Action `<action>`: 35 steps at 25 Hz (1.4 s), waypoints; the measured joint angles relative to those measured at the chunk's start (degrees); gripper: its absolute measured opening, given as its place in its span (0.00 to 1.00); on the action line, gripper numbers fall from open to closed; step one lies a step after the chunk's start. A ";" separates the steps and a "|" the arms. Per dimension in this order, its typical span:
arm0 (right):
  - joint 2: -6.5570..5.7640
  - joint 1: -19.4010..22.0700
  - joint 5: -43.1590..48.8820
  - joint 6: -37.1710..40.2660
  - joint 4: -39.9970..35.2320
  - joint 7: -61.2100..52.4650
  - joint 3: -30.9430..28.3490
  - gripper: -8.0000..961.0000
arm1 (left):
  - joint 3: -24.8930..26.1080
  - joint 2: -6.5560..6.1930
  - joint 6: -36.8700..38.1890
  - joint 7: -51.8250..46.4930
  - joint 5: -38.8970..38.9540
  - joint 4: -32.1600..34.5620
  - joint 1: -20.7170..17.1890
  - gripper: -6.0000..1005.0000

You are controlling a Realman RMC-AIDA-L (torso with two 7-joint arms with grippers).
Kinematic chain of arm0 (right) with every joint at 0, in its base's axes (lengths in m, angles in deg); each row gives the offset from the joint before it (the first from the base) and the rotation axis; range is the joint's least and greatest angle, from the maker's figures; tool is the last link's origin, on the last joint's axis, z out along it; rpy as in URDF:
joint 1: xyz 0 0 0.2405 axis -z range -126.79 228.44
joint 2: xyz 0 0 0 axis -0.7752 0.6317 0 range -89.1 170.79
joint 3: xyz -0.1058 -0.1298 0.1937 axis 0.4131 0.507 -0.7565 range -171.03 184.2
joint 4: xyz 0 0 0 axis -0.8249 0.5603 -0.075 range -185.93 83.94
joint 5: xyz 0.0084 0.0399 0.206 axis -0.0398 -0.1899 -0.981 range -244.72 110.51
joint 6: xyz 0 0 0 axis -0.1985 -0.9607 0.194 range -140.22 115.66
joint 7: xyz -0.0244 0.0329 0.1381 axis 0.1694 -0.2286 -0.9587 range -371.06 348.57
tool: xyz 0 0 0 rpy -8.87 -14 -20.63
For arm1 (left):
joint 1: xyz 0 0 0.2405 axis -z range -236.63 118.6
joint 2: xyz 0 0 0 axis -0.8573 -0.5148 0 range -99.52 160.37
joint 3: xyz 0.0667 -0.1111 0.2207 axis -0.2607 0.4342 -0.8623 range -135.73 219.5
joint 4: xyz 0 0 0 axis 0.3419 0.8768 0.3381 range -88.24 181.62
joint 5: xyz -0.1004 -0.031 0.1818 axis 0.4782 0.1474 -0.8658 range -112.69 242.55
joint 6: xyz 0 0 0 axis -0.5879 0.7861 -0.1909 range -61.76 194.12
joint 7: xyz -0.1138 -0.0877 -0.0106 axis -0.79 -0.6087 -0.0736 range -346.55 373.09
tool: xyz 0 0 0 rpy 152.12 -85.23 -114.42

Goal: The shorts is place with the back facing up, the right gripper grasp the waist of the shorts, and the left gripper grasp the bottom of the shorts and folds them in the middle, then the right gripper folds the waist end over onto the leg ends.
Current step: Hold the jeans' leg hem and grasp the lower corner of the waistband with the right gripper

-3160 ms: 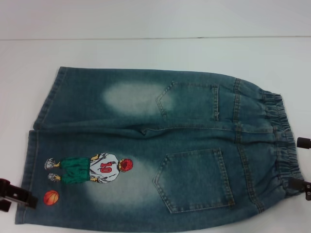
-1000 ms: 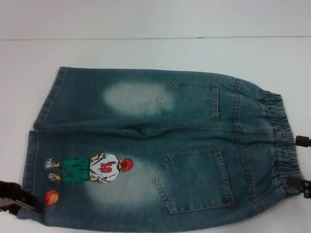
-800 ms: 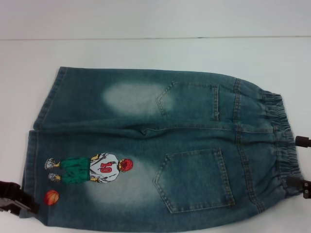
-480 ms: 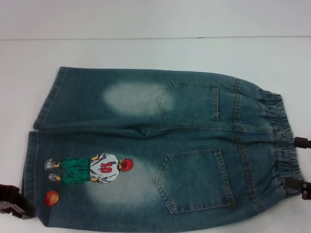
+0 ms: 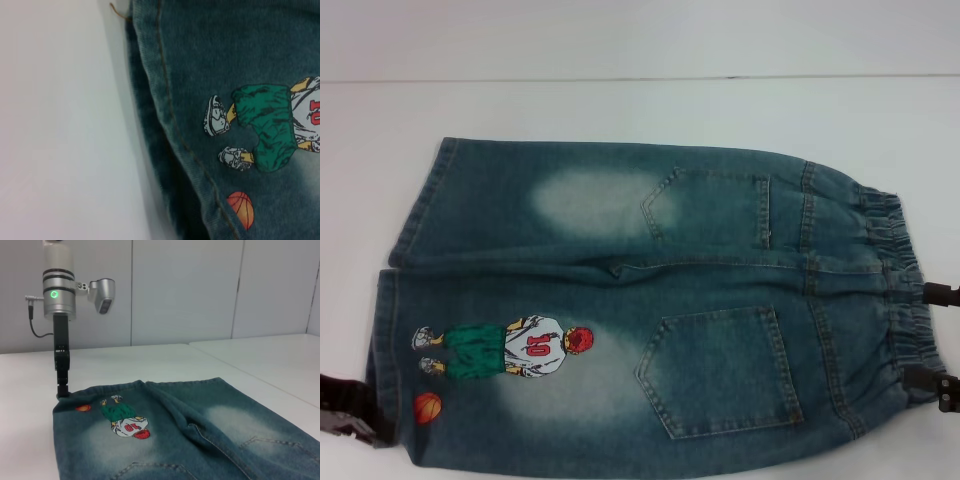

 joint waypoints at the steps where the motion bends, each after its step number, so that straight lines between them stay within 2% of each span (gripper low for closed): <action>1: 0.00 0.00 0.00 0.00 0.00 0.00 0.00 0.94 | -0.01 0.03 -0.05 -0.01 0.06 0.21 0.04 0.10; 9: -0.03 -0.01 -0.01 0.05 0.00 -0.09 -0.43 0.94 | -0.94 1.01 -0.83 0.36 0.25 1.71 0.41 0.09; 25: -0.20 0.35 -0.01 1.33 -0.06 -0.62 -1.23 0.94 | -1.62 1.35 -0.10 3.12 0.59 2.44 0.74 0.09; 35: -1.01 0.69 0.20 1.17 -2.18 -3.90 -2.10 0.94 | -3.81 1.91 -1.78 4.54 0.33 0.92 0.95 0.11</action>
